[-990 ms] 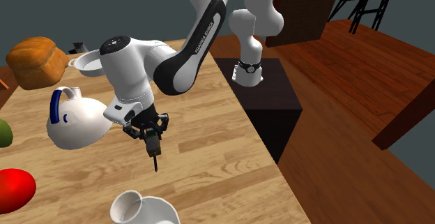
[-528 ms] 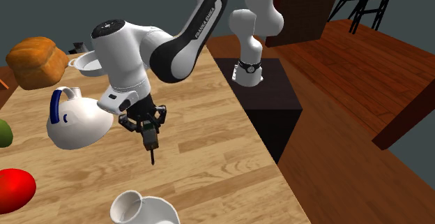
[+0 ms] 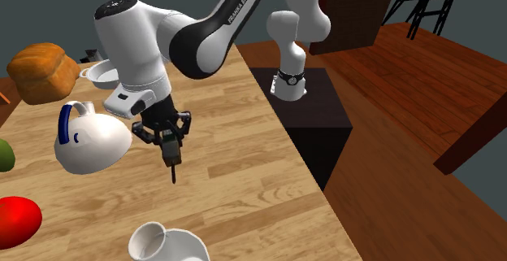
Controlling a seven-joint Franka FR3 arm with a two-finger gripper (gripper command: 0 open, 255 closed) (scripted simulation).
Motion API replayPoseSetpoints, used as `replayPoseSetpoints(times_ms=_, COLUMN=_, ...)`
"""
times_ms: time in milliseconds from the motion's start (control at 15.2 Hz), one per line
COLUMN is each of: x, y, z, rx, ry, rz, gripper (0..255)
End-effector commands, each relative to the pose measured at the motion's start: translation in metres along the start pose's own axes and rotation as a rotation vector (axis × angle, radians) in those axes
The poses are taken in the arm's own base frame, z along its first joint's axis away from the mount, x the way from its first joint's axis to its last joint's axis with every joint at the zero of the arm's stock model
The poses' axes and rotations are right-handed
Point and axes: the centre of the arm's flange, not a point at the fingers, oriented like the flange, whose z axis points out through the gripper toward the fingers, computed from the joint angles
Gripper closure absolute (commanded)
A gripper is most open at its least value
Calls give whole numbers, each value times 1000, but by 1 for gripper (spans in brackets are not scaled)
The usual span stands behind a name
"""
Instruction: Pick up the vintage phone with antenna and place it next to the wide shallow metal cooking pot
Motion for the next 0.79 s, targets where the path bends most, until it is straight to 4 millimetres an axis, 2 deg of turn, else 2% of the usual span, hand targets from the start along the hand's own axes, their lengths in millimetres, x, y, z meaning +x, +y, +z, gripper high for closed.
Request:
replayPoseSetpoints(times_ms=0, x=0, y=0, z=-12, rx=0, ry=0, rz=0, gripper=255)
replayPoseSetpoints(times_ms=264, x=1, y=0, z=-30, rx=0, ry=0, rz=0, gripper=255)
replayPoseSetpoints(times_ms=726, x=-91, y=-14, z=-32, rx=0, ry=0, rz=0, gripper=255)
